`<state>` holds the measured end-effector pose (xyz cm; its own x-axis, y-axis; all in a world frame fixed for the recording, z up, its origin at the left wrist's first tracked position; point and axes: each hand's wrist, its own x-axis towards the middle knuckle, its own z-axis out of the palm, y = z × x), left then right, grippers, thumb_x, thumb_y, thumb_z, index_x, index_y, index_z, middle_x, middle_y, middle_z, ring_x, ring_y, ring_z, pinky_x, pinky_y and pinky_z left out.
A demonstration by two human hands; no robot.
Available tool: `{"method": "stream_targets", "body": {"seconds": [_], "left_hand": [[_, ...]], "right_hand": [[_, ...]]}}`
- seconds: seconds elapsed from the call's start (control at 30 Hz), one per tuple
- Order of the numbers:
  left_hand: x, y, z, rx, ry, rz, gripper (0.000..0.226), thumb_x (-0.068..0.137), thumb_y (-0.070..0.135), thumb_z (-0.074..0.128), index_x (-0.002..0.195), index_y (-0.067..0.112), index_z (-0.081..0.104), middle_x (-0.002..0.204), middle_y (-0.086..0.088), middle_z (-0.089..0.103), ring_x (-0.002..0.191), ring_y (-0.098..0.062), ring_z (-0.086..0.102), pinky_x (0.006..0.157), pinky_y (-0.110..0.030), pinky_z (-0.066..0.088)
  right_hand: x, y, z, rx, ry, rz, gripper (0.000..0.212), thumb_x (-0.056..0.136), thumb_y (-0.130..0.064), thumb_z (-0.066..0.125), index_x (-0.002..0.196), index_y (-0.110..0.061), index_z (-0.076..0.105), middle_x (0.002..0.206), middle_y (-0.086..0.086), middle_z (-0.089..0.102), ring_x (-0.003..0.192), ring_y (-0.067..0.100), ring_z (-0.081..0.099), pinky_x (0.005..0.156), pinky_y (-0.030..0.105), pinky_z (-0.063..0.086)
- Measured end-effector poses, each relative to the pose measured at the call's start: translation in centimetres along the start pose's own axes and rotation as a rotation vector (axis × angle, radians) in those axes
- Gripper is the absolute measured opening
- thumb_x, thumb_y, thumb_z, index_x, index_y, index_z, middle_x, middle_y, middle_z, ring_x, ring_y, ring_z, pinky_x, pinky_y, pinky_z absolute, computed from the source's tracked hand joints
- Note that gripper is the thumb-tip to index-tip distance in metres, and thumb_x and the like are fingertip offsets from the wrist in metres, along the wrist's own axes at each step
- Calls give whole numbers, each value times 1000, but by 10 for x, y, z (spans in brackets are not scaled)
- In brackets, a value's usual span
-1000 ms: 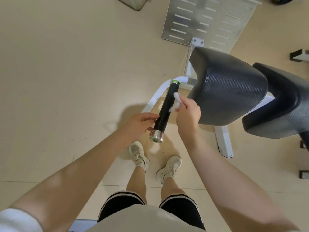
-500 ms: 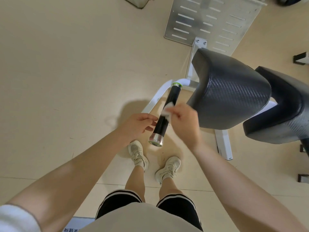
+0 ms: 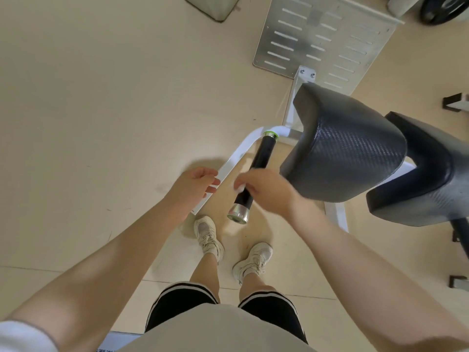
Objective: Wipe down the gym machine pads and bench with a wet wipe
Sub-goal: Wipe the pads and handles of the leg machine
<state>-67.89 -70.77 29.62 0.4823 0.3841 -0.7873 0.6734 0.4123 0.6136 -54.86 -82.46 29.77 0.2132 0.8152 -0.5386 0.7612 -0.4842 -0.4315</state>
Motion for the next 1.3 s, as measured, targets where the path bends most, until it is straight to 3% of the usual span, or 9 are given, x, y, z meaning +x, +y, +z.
{"method": "stream_targets", "body": {"seconds": [0.13, 0.23, 0.37, 0.47, 0.57, 0.83, 0.97, 1.1, 1.3], "left_hand": [[-16, 23, 6, 18, 18, 98, 18, 92, 10, 47, 104, 13, 60, 86, 5, 64, 75, -11, 60, 76, -24, 44], [-41, 47, 18, 56, -24, 269, 18, 91, 12, 47, 100, 19, 62, 92, 5, 65, 74, -4, 62, 77, -21, 44], [-62, 84, 62, 28, -303, 387, 22, 93, 16, 43, 98, 17, 64, 98, 3, 63, 82, 11, 58, 81, -10, 44], [-56, 102, 112, 76, -475, 379, 22, 91, 24, 47, 103, 20, 64, 97, 14, 69, 93, 1, 61, 92, -29, 44], [-69, 113, 160, 49, -432, 384, 17, 90, 15, 54, 106, 15, 59, 82, 15, 70, 81, -1, 63, 75, -14, 47], [-84, 154, 299, 127, -320, 441, 19, 90, 14, 52, 72, 18, 57, 81, -4, 57, 84, -17, 51, 100, -44, 41], [-84, 166, 356, 57, -245, 446, 14, 90, 12, 55, 79, 17, 60, 84, -1, 64, 84, -14, 60, 92, -35, 49], [-79, 175, 405, -23, -124, 375, 8, 90, 14, 56, 84, 17, 60, 89, -1, 68, 92, -17, 65, 84, -26, 50], [-66, 192, 435, -242, -237, 242, 19, 95, 24, 46, 88, 20, 64, 85, 0, 72, 83, -12, 68, 87, -27, 50]], "right_hand": [[-37, -25, -9, 233, -24, -65, 33, 91, -2, 40, 105, -18, 66, 96, 5, 70, 87, 21, 63, 82, 36, 51], [-62, -25, -38, 528, 272, 75, 25, 92, -5, 48, 104, -15, 67, 97, -4, 68, 88, 11, 60, 83, 24, 46], [-100, -3, -82, 1129, 505, 357, 21, 88, -5, 53, 81, -19, 67, 78, 5, 62, 73, 18, 59, 69, 37, 56], [-131, 35, -98, 1400, 512, 320, 17, 94, -6, 46, 101, -6, 61, 95, 12, 63, 88, 19, 60, 79, 25, 51], [-164, 81, -107, 1559, 497, 271, 28, 97, -11, 39, 117, 5, 52, 103, 14, 62, 94, 22, 58, 80, 28, 48], [-245, 196, -154, 1584, 569, 277, 15, 95, -6, 45, 93, -6, 60, 83, 6, 67, 75, 16, 65, 64, 22, 54], [-269, 240, -170, 1661, 689, 292, 13, 92, -5, 50, 85, -11, 59, 79, 5, 62, 72, 17, 59, 67, 24, 52], [-271, 273, -179, 1039, 961, 467, 14, 85, -9, 60, 77, -20, 59, 65, -8, 55, 58, 5, 50, 60, 19, 43], [-257, 290, -163, 577, 950, 177, 11, 84, -7, 61, 89, -17, 63, 98, -3, 63, 86, 2, 54, 71, 3, 37]]}}
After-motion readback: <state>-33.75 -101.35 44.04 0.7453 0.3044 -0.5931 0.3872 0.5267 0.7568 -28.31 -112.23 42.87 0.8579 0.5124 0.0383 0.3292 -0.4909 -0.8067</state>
